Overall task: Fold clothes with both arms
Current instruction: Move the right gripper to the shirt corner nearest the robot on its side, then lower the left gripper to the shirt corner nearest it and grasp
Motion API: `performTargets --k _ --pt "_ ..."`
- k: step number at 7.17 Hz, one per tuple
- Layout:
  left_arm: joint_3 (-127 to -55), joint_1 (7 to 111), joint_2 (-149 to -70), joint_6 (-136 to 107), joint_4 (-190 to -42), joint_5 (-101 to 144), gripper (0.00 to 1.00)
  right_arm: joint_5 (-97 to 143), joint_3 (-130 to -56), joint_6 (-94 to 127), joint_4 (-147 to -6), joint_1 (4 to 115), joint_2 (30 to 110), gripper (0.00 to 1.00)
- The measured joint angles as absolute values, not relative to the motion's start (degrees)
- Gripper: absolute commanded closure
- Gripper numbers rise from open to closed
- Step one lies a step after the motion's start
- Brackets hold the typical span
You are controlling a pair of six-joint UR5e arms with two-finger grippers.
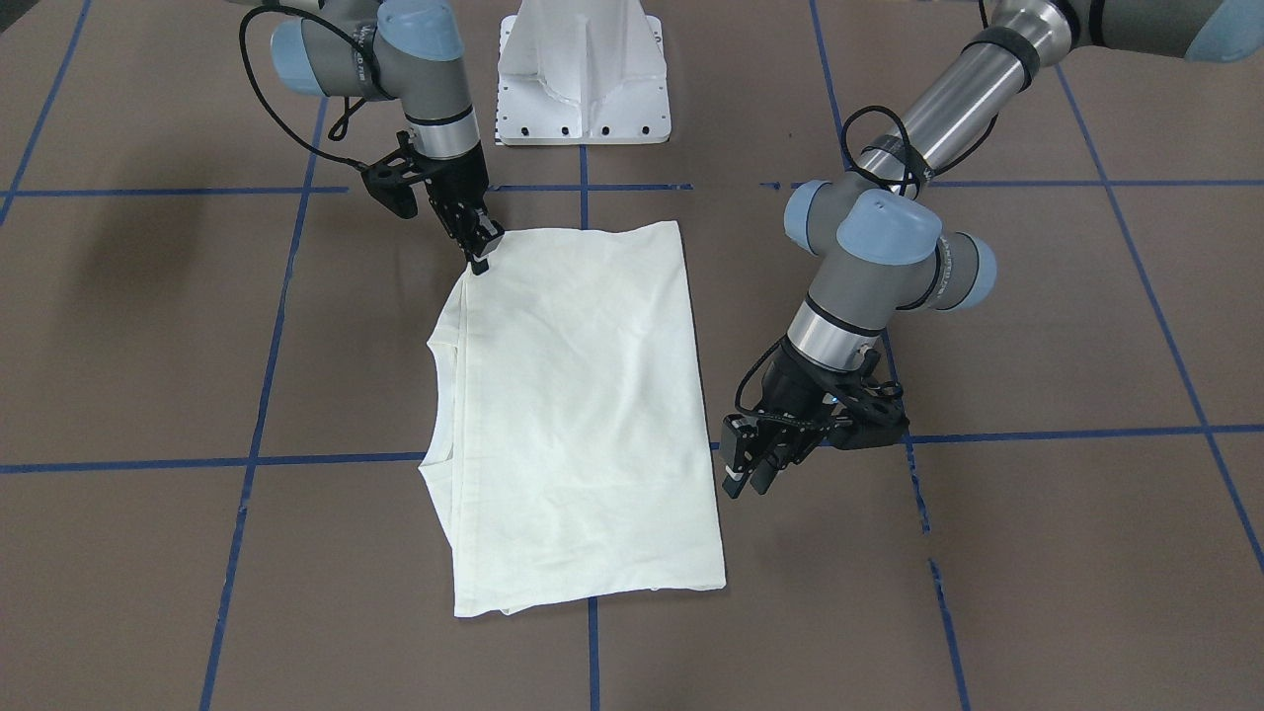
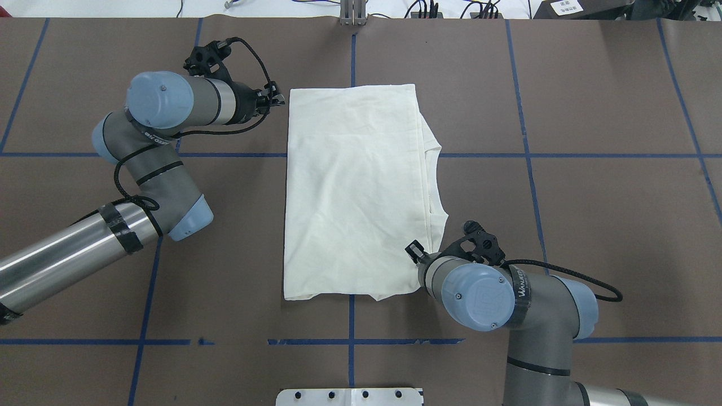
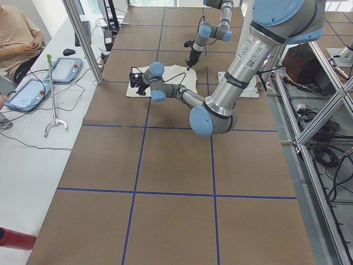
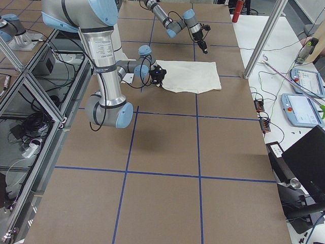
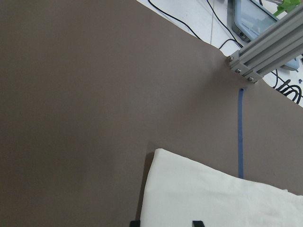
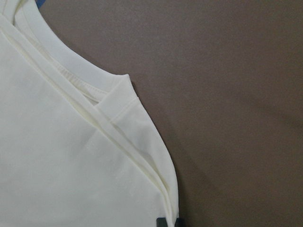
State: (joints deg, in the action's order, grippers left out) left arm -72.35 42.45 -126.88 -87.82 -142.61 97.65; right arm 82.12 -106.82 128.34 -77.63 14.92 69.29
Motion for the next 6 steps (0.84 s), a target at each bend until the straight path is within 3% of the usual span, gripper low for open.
performTargets --k 3,6 --pt "-84.08 40.60 -119.44 -91.07 -142.33 98.09 0.53 83.18 -109.99 128.24 -77.93 15.38 69.97 1.00" --pt "-97.75 29.51 -108.96 -104.39 -141.70 94.64 0.49 83.37 -110.45 128.23 -77.96 15.52 70.26 1.00"
